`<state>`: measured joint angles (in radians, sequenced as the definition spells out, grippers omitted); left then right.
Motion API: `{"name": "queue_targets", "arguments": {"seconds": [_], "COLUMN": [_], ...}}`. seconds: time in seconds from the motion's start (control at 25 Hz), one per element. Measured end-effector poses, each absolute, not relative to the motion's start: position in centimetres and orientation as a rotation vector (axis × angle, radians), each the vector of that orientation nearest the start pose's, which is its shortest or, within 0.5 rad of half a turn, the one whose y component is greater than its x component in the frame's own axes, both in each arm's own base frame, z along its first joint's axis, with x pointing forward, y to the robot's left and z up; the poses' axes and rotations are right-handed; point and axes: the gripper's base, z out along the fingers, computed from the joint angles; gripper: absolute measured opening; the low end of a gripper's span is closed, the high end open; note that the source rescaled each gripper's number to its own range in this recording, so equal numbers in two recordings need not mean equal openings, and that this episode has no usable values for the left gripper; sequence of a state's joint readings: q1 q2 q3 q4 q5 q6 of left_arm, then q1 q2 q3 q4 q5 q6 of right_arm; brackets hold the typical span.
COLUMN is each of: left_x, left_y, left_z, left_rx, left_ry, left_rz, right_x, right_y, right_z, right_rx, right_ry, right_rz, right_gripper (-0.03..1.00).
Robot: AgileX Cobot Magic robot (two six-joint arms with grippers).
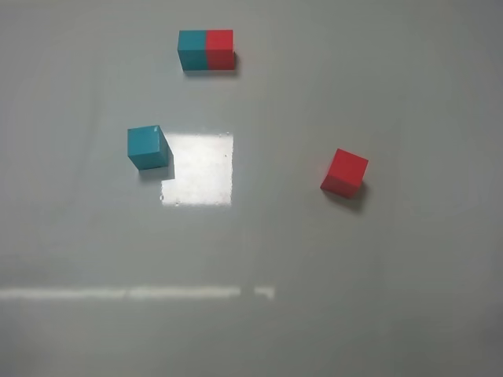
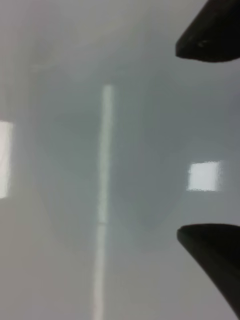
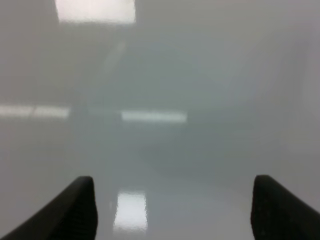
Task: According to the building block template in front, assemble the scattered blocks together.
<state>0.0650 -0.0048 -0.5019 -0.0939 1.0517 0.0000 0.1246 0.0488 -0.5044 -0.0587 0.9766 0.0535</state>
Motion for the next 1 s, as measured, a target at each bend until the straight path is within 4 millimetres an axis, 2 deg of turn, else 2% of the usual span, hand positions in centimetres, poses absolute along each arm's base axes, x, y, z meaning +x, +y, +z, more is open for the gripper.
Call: {"name": "queue_targets", "arguments": {"seconds": [0.16,0.36,0.72,0.84,1.0], "left_x": [-0.5,-0.5,-0.5,-0.5,-0.5], "left_y": [-0.8,-0.8,-0.8,-0.8,-0.8], "left_z": [27.9,27.9,27.9,27.9,27.9], "left_rx": [-0.062,-0.062,-0.062,-0.062,-0.062], "left_ry": [2.025,2.025,2.025,2.025,2.025], "left_rz": [-0.071,-0.071,-0.071,-0.071,-0.071], "right_x": [0.6,2.0,8.8,11.0,13.1], "right_y": [-0.3,-0.2,1.0,2.0,4.0], "right_z": [29.1,31.6,37.7,39.2,41.0], "right_rx": [-0.078,-0.148,-0.418,-0.545,-0.724], "right_ry": [1.991,1.997,2.058,2.056,2.002], "right_rz": [0.048,0.004,-0.112,-0.119,-0.129], "right_gripper": [0.81,0.77,0.76,0.76,0.76]}}
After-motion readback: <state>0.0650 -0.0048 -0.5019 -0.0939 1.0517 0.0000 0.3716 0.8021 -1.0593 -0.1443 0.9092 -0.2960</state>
